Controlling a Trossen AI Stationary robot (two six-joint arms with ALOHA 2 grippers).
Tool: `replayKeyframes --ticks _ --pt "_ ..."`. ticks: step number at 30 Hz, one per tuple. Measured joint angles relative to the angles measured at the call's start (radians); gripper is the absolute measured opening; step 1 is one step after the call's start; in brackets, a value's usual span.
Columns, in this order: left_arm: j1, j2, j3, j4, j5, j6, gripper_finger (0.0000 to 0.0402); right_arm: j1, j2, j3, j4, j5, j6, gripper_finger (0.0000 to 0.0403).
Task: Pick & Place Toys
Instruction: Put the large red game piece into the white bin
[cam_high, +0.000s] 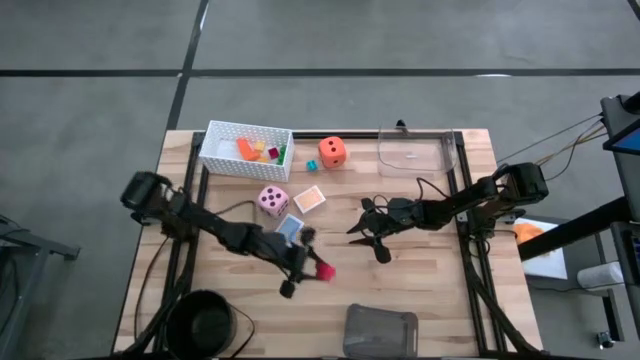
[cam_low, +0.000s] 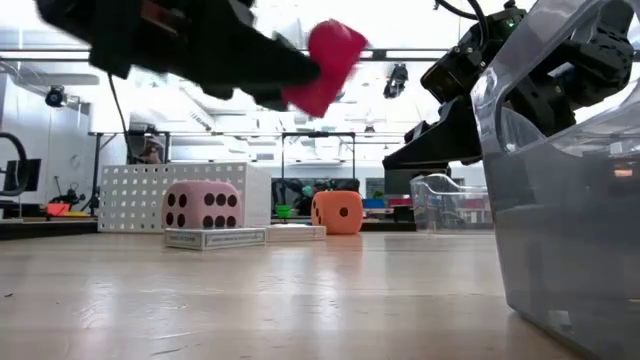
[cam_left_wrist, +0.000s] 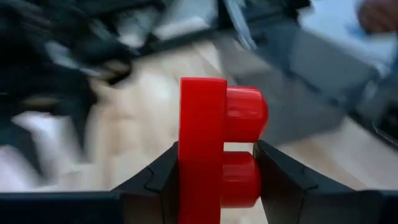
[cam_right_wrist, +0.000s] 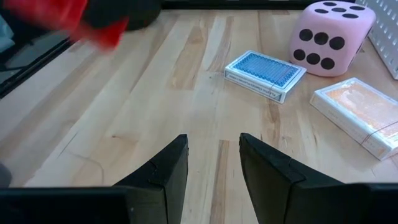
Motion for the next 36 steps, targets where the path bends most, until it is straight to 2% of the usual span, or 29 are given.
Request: replayKeyframes --ticks 3,8,15,21,29,36 --pt "0.016 -0.089 -0.114 0.1 -0.083 -0.02 0.016 0.0 0.0 0.0 0.002 0.0 -0.001 0.0144" --pt "0.079 -0.223 -0.215 0.1 -0.22 -0.05 0.016 0.0 0.0 0.001 0.002 0.0 -0.002 0.0144" --pt "0.236 -0.336 -0.244 0.034 -0.35 -0.105 0.016 0.0 0.0 0.002 0.01 0.001 -0.004 0.0144" --pt "0.41 -0.359 -0.244 0.025 -0.473 -0.163 0.016 0.0 0.0 0.002 0.008 0.001 -0.004 0.0144" --pt "0.668 -0.359 -0.244 -0.057 -0.513 -0.298 0.016 0.0 0.0 0.001 0.004 -0.001 -0.004 0.0144" --pt "0.791 -0.359 -0.245 -0.137 -0.52 -0.342 0.016 0.0 0.0 0.0 0.002 -0.001 -0.004 0.0144"
